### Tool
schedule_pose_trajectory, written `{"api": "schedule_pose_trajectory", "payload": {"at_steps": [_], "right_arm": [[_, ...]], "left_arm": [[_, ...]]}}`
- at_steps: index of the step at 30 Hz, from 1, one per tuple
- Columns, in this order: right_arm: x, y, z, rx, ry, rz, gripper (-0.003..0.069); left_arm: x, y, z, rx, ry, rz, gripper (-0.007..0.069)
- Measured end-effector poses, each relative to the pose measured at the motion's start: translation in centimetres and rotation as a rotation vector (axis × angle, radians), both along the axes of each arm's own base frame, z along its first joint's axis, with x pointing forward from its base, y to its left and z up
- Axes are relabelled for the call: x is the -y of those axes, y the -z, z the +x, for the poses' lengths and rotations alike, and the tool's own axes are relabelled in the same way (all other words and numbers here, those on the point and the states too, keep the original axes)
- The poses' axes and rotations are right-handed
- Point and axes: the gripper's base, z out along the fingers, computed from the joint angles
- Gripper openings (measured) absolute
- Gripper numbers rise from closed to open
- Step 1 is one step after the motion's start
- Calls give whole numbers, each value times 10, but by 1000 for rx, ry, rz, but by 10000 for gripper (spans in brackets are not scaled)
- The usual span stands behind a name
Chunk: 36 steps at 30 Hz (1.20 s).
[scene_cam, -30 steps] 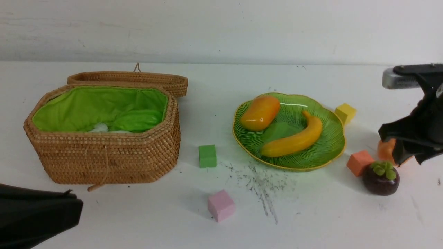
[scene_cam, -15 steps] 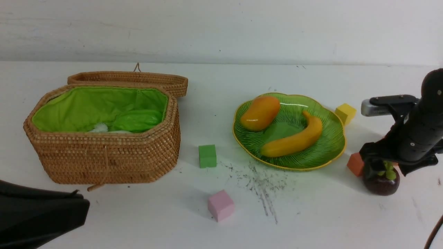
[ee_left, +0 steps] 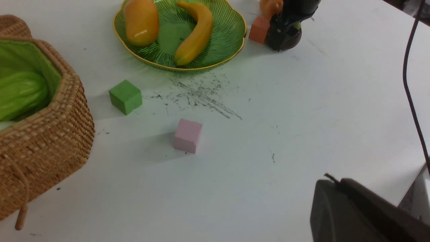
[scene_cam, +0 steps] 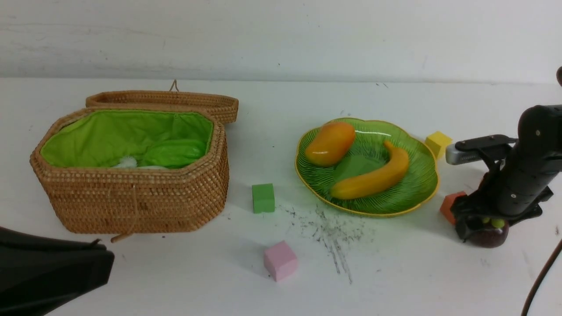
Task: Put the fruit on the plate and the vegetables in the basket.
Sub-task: Use the right arm to grab a mangosteen and put it into the right plate
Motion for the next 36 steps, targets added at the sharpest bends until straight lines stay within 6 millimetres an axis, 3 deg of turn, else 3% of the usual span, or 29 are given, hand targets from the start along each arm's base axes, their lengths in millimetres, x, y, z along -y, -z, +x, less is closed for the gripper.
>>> {"api": "schedule_pose_trajectory", "payload": {"at_steps": [11,14,17,20,24,29,33,36], "right_arm": [[-3,-10,-14,-110,20,40,589],[-6,-38,-24,-96,58,81,589],[-11,-87,-39,5,89,161,589],[-18,-119,-50,114,80,256,589],[-28,-143,-50,272,45,390,589],[-33,-135,-29,366,55,471,589],[-34,-93,4,377,98,499,589],[-34,-72,16,371,125,499,589]], "left_arm": [[0,0,0,0,0,0,-10],[0,0,0,0,0,0,-10],[0,0,0,0,0,0,-10],[0,0,0,1,0,-2,-10],[1,-2,1,17,0,-19,-10],[2,-6,2,52,0,-57,-10],[4,-12,3,94,0,-104,-10],[4,-12,3,98,0,-108,-10]]}}
